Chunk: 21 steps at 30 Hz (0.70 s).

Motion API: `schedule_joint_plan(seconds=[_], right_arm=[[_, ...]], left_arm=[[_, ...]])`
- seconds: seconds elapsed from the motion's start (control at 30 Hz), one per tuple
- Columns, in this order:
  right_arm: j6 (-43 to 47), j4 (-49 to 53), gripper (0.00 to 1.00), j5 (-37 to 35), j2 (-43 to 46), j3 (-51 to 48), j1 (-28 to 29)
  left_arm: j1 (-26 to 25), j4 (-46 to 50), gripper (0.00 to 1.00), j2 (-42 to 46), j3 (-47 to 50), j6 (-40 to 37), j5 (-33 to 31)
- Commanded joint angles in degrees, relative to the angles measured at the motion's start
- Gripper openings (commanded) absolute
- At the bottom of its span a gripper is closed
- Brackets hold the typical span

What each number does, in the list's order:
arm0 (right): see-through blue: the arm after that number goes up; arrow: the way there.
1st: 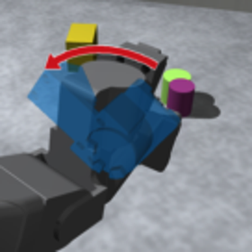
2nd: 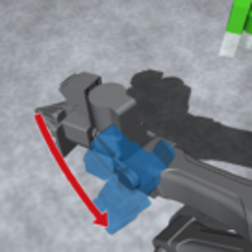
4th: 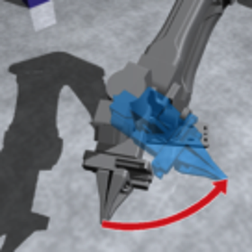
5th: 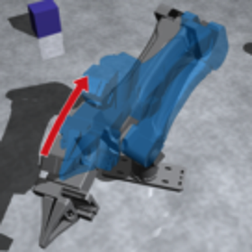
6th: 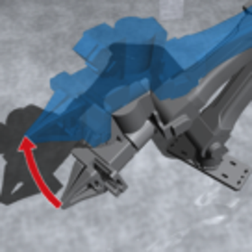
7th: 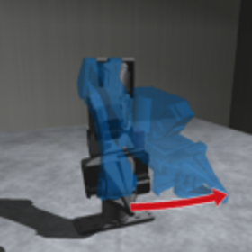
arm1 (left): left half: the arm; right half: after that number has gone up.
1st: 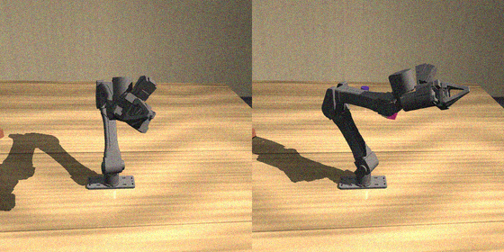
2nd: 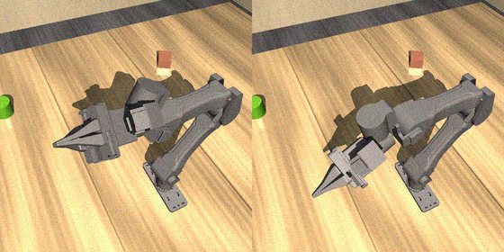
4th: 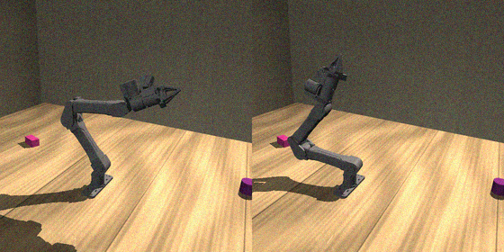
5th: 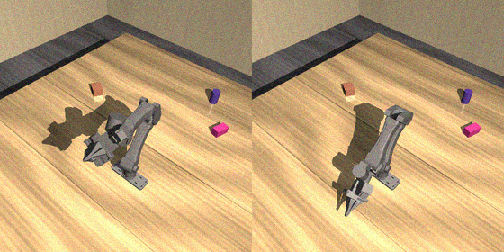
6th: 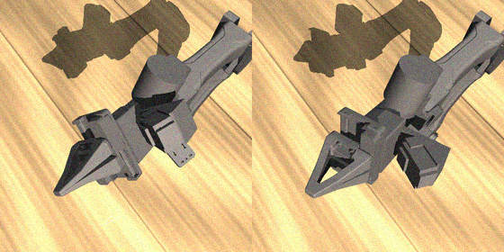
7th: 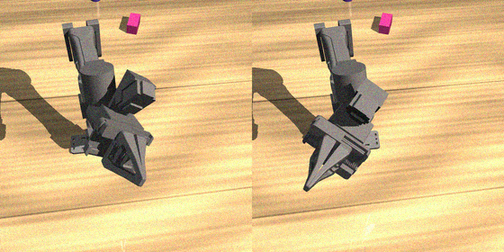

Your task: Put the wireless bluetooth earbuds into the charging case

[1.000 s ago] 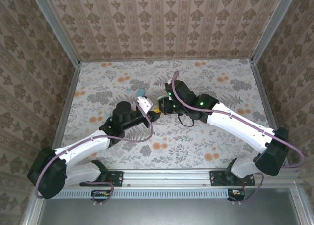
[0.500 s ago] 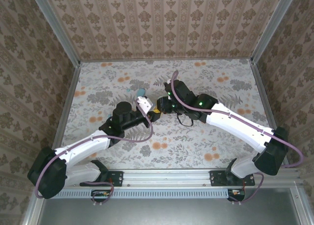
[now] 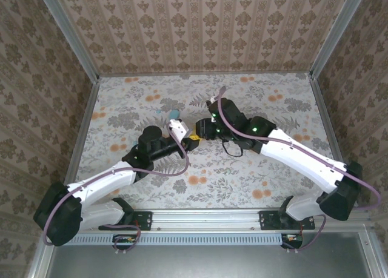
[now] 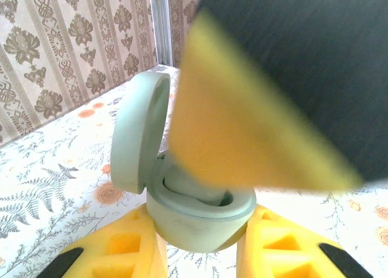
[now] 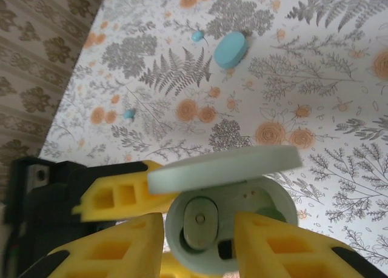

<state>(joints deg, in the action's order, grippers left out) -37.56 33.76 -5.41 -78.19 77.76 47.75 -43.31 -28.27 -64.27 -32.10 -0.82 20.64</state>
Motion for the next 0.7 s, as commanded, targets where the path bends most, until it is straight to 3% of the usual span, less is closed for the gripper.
schedule_joint_plan(seconds=[0.0, 0.37, 0.5, 0.67], right_arm=[[1.0, 2.0, 0.37, -1.0, 5.8, 1.4, -0.5], [0.4, 12.5, 0.38, -1.9, 14.2, -4.8, -5.0], [-3.8, 13.7, 0.38, 0.9, 15.8, -13.9, -5.8], [-10.8, 4.1, 0.38, 7.3, 16.6, -29.3, -6.2]], left_arm=[[2.2, -4.4, 0.04, 1.9, 1.3, 3.2, 3.6], [9.3, 0.7, 0.04, 6.2, 1.8, 5.6, 11.7], [10.3, 5.4, 0.04, 10.1, 2.6, 4.7, 11.3], [10.5, 8.6, 0.04, 14.0, 4.2, 4.3, 10.3]])
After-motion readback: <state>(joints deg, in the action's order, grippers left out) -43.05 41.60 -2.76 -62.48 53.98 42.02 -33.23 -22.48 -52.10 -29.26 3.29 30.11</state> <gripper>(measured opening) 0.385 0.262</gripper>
